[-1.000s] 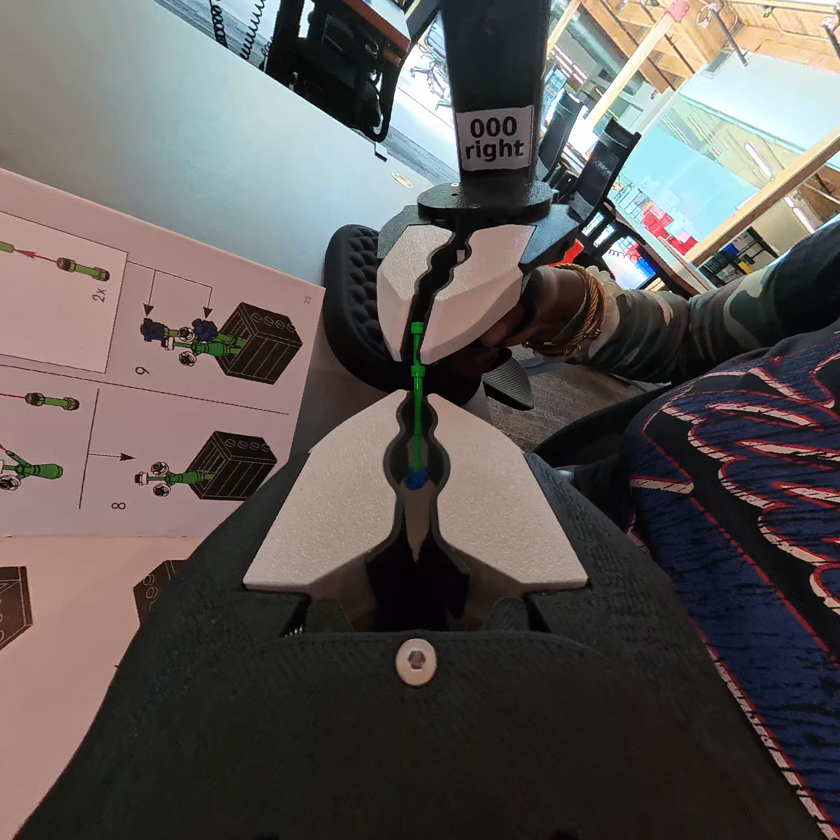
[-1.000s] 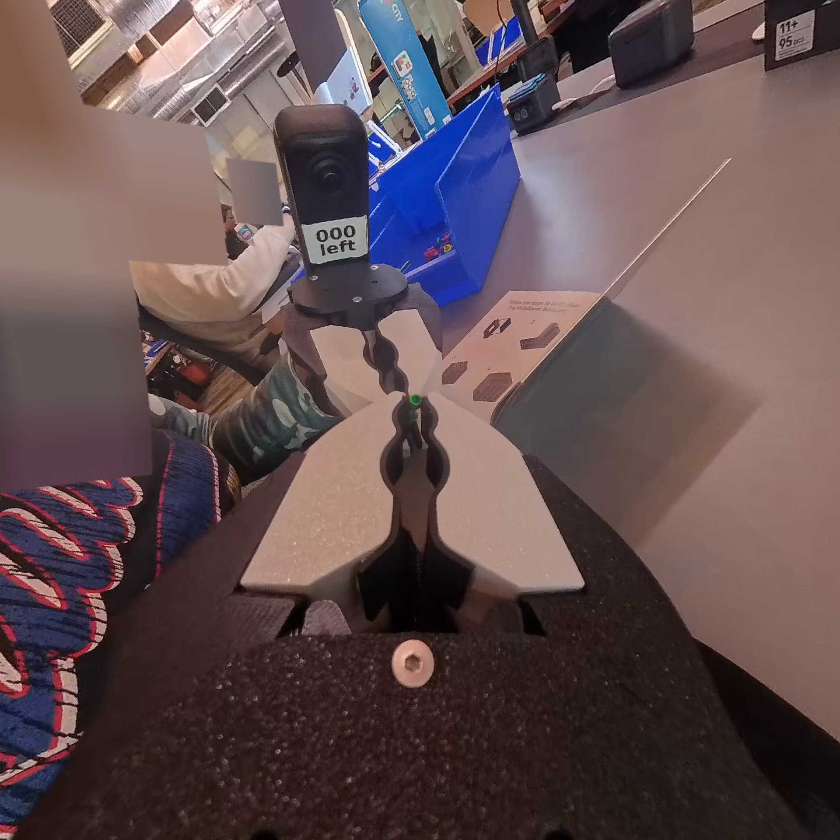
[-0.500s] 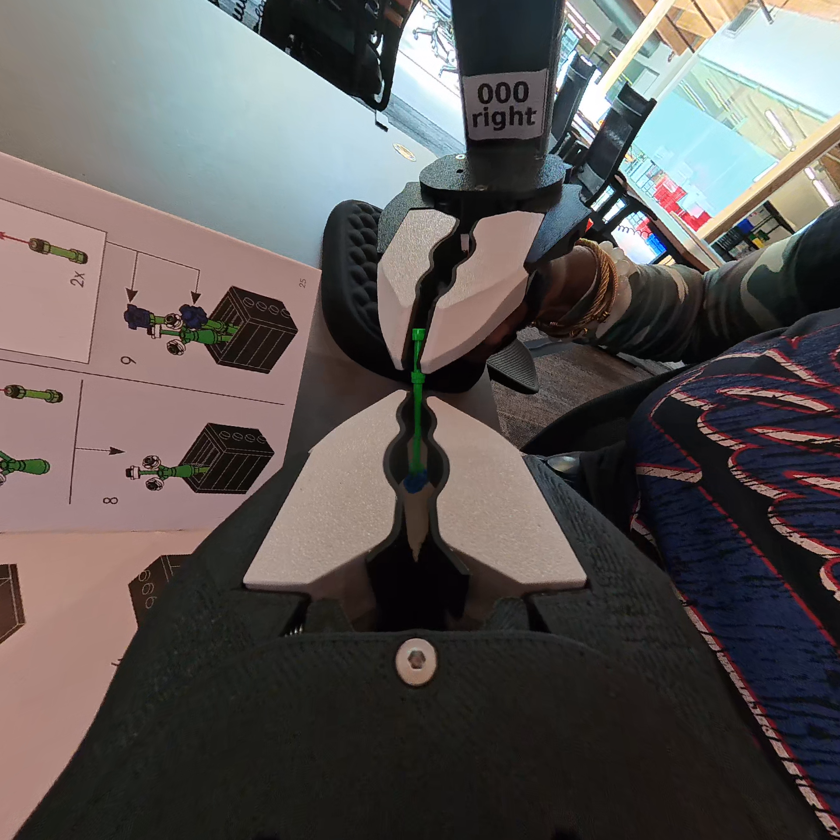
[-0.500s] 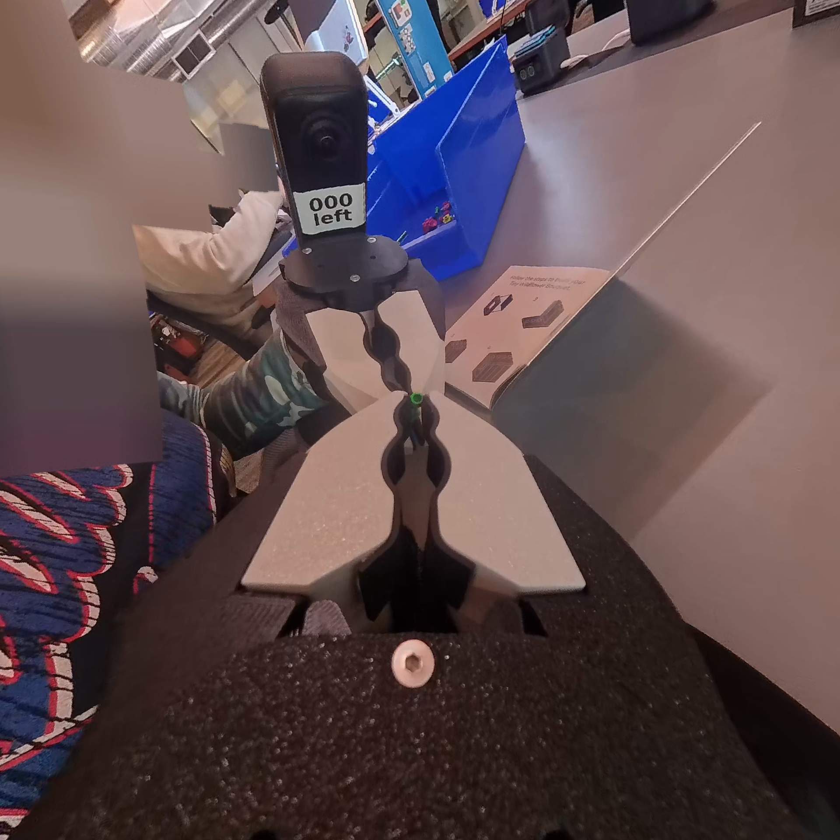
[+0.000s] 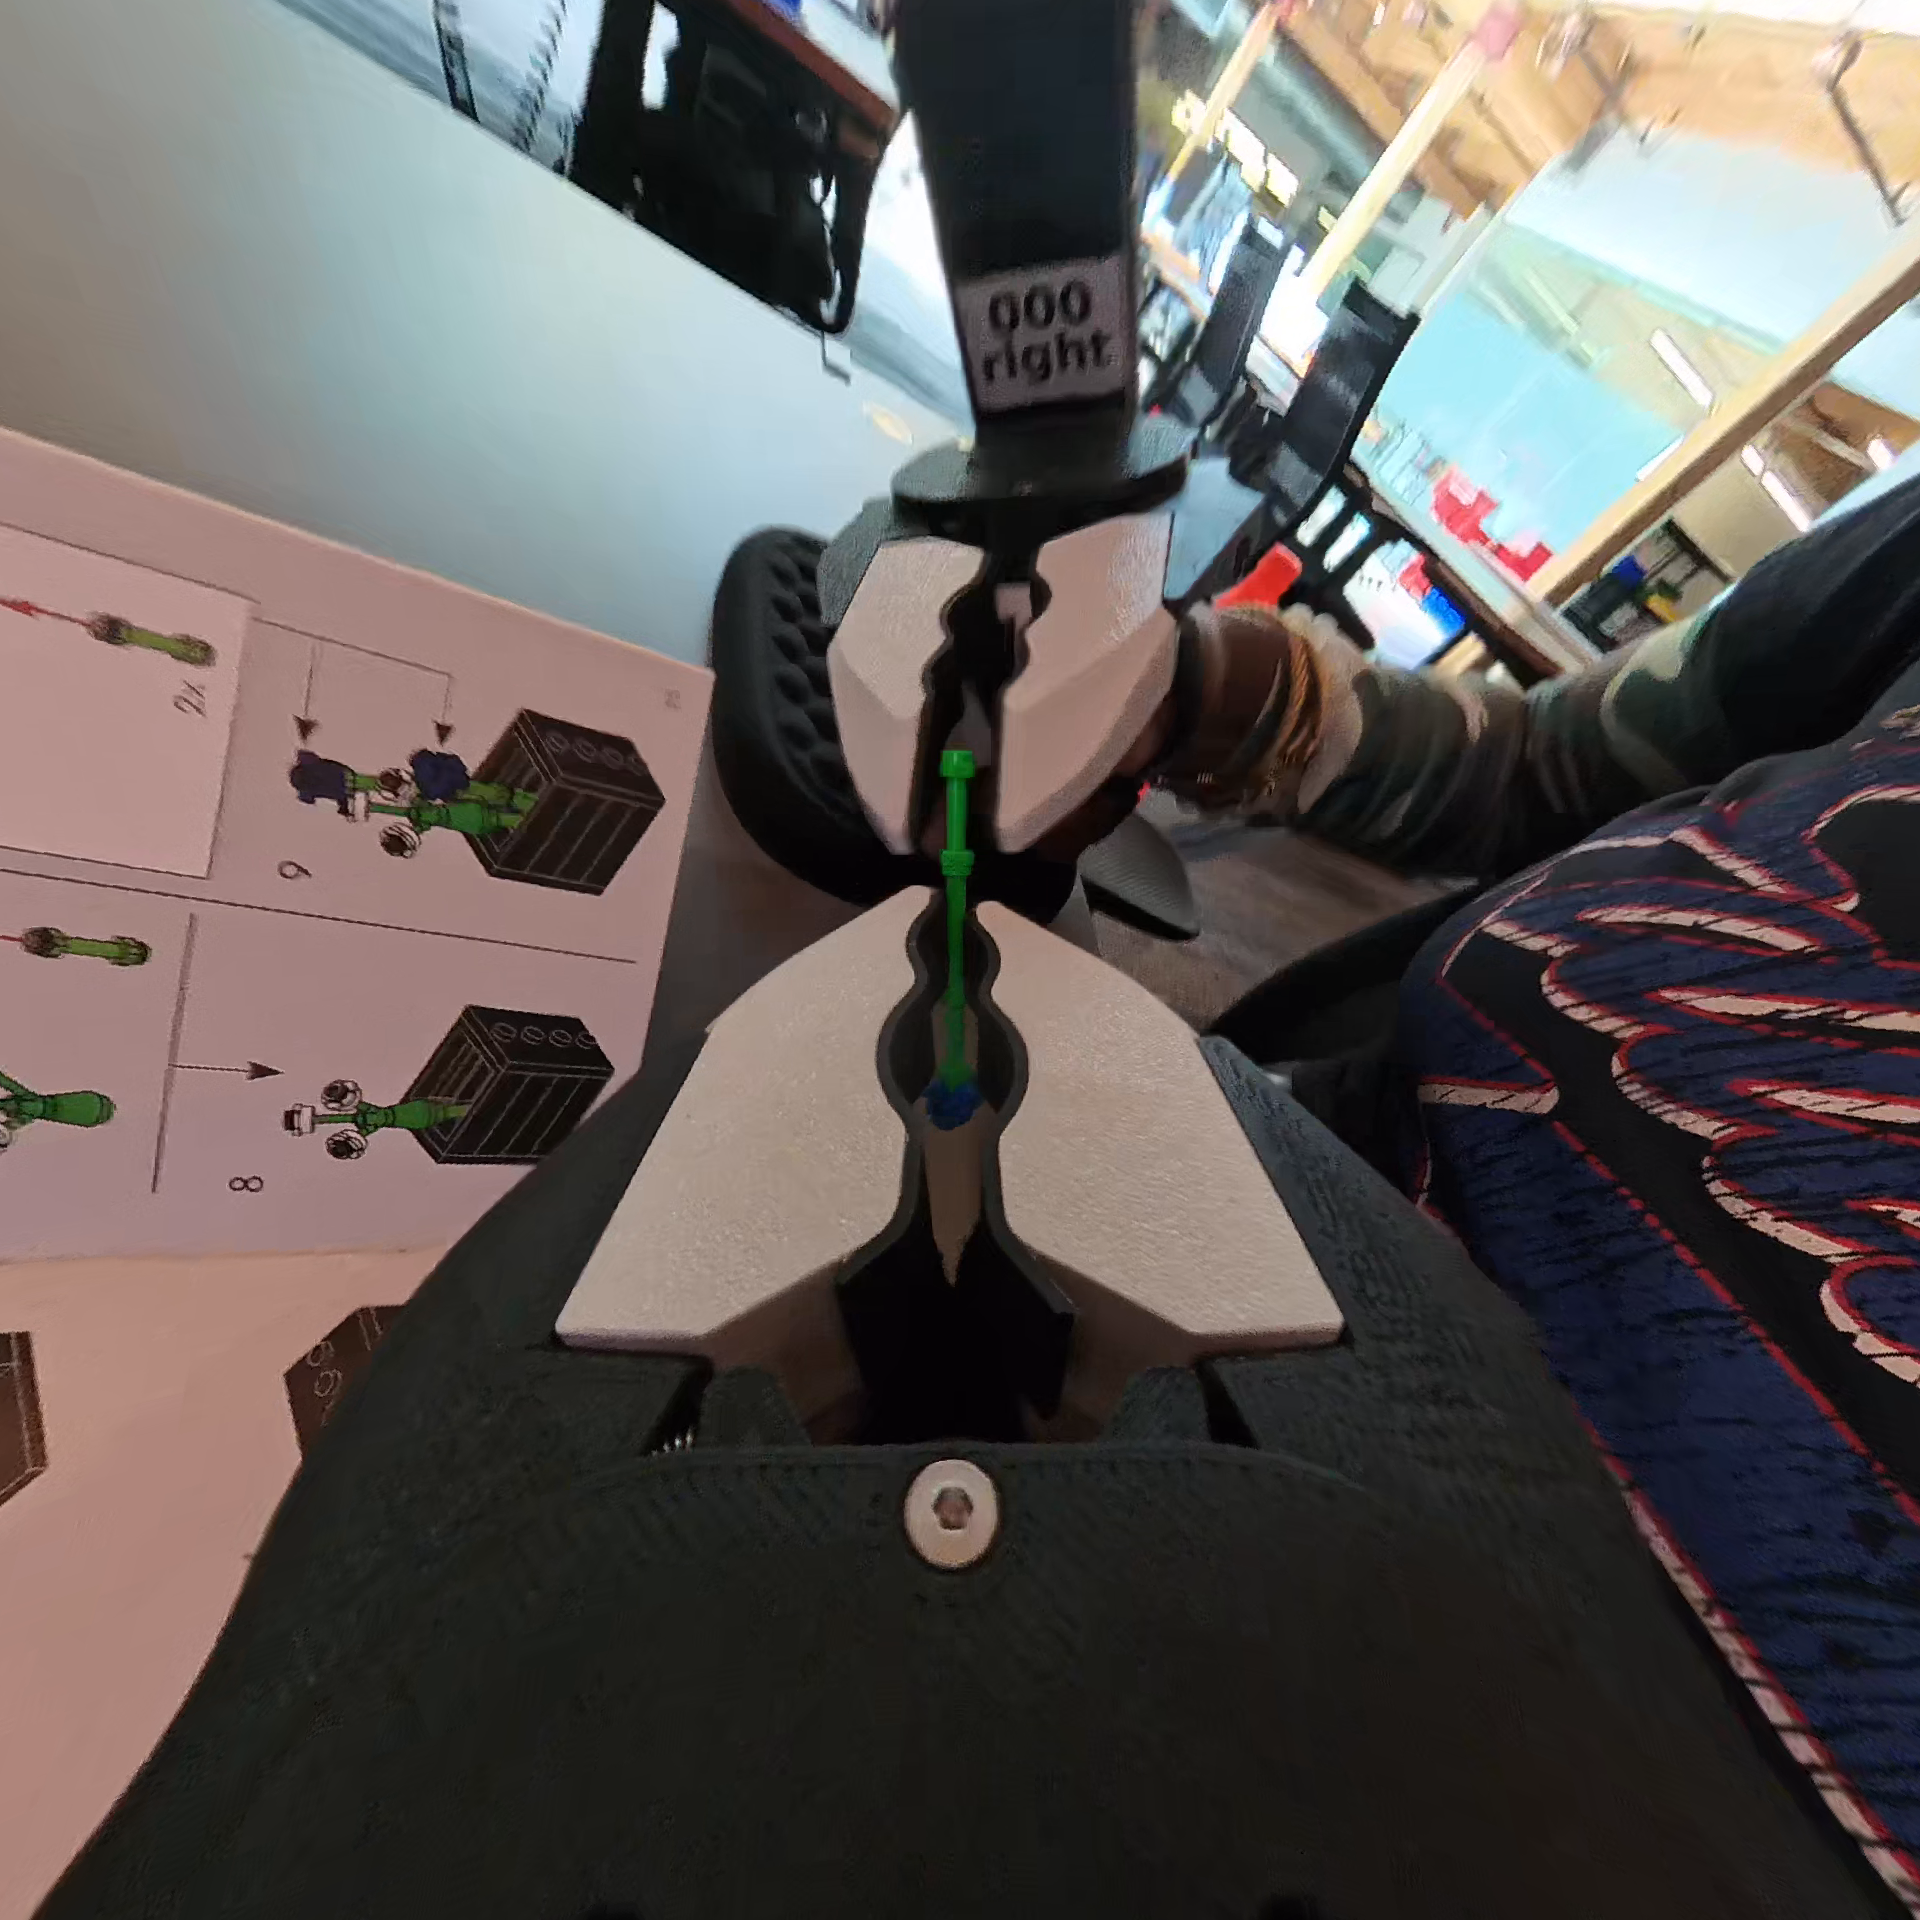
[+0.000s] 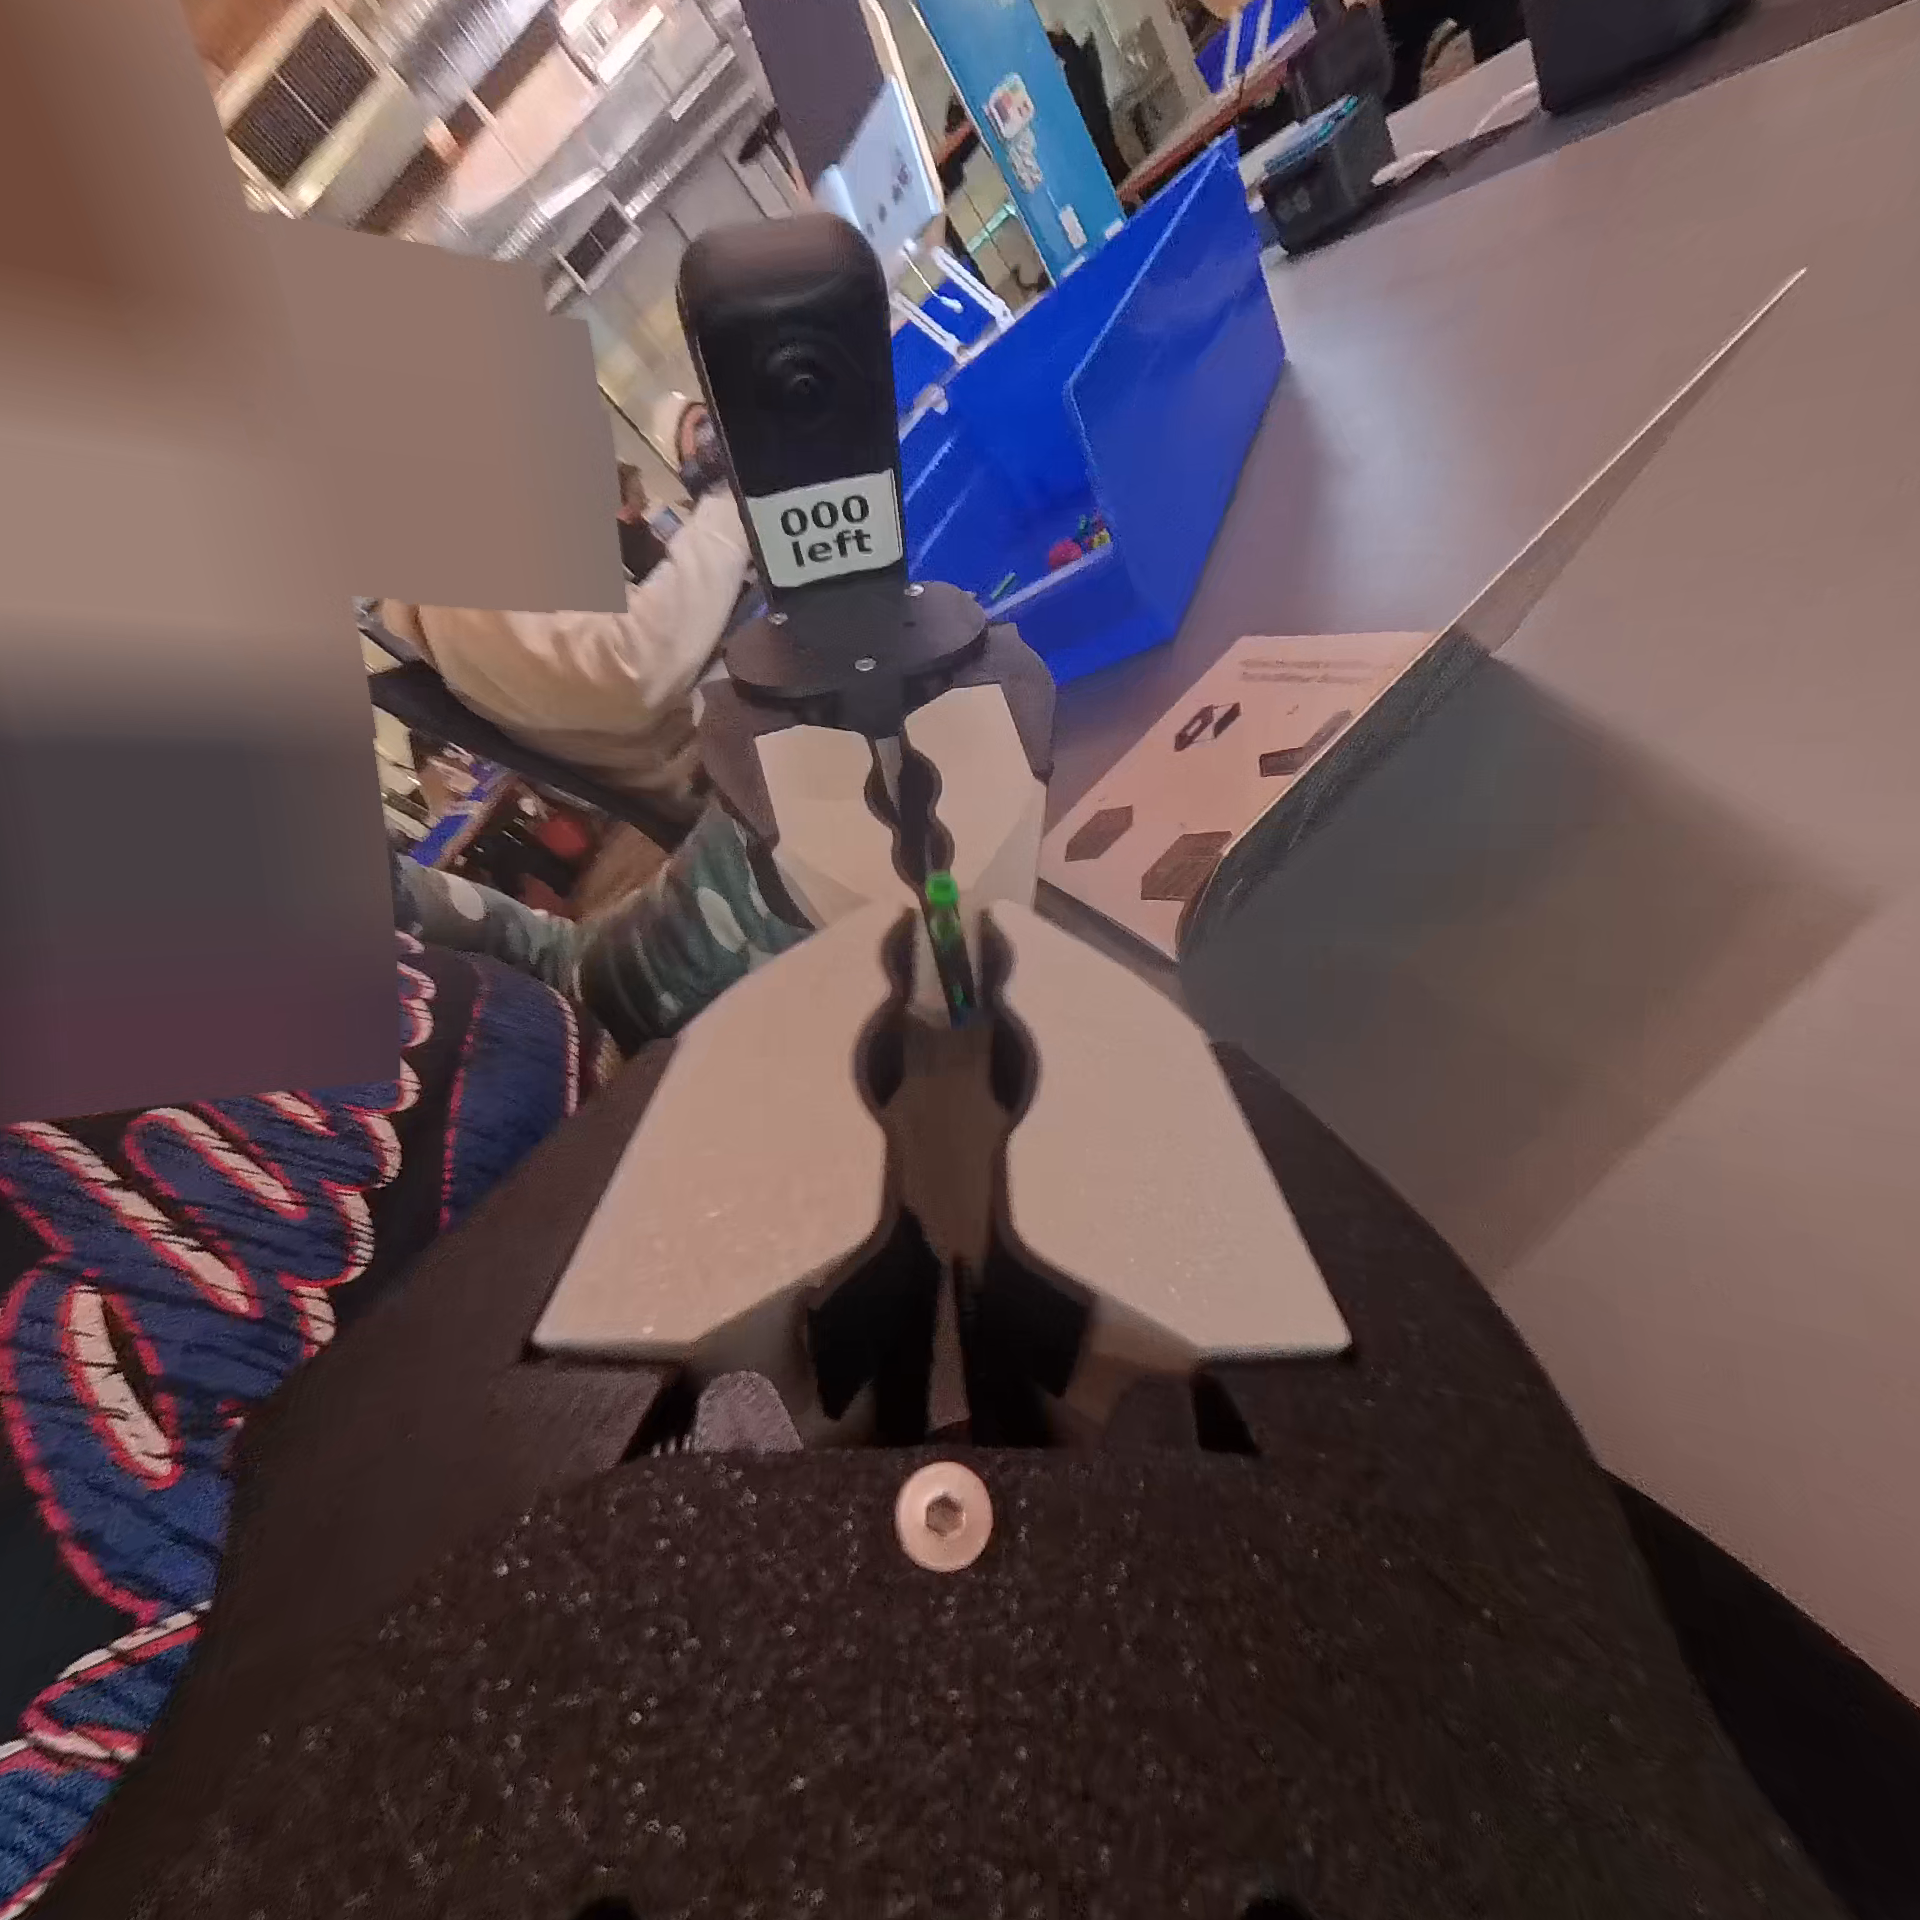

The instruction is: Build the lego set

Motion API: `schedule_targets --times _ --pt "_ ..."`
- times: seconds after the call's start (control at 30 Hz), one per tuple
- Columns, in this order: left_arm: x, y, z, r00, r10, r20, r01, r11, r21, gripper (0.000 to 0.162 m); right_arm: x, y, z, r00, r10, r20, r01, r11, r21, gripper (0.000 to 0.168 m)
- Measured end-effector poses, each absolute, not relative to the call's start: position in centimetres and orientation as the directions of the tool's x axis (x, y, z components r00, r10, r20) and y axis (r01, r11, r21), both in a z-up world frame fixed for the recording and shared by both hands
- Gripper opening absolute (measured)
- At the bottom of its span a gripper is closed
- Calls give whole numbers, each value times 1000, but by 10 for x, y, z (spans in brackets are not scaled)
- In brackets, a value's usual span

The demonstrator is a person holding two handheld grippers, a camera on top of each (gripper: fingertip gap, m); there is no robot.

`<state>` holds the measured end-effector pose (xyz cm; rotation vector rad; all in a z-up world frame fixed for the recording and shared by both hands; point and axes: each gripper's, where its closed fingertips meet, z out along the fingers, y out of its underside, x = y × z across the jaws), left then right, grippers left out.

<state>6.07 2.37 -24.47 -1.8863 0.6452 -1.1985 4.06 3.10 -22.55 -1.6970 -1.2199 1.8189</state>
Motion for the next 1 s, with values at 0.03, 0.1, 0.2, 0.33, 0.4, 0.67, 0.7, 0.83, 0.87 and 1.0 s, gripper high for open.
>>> schedule_targets --times 0.03,0.1,0.2,0.33,0.4,0.67,0.7,0.83,0.87,1.0 --pt "58 25 -240 418 -756 503 30 -542 -840 1 41 32 -225 -205 754 -624 272 -569 -776 31" --pt "55 24 -231 395 -769 503 80 -516 -853 1 42 32 -218 -212 785 -582 229 -539 -810 40" --pt "55 22 -227 387 -783 487 89 -494 -865 2 40 32 -206 -225 809 -543 142 -524 -840 26" --pt "55 20 -223 379 -797 471 97 -471 -877 2 34 25 -207 -240 821 -518 161 -493 -855 11" --pt "53 20 -221 373 -796 476 115 -469 -875 2 32 26 -205 -229 838 -495 138 -475 -869 5" --pt "44 21 -205 363 -806 468 225 -412 -883 7 34 32 -191 -256 823 -507 45 -513 -857 4" --pt "42 22 -203 367 -805 466 234 -406 -884 12 34 35 -190 -250 820 -514 32 -524 -851 4" --pt "38 26 -202 423 -794 436 238 -367 -899 32 36 44 -180 -245 795 -554 -47 -581 -813 4" --pt "38 26 -202 432 -798 420 229 -353 -907 30 35 44 -179 -248 788 -564 -57 -593 -803 4" --pt "40 25 -202 438 -810 388 212 -327 -921 5 30 40 -180 -259 778 -573 -63 -605 -793 4"
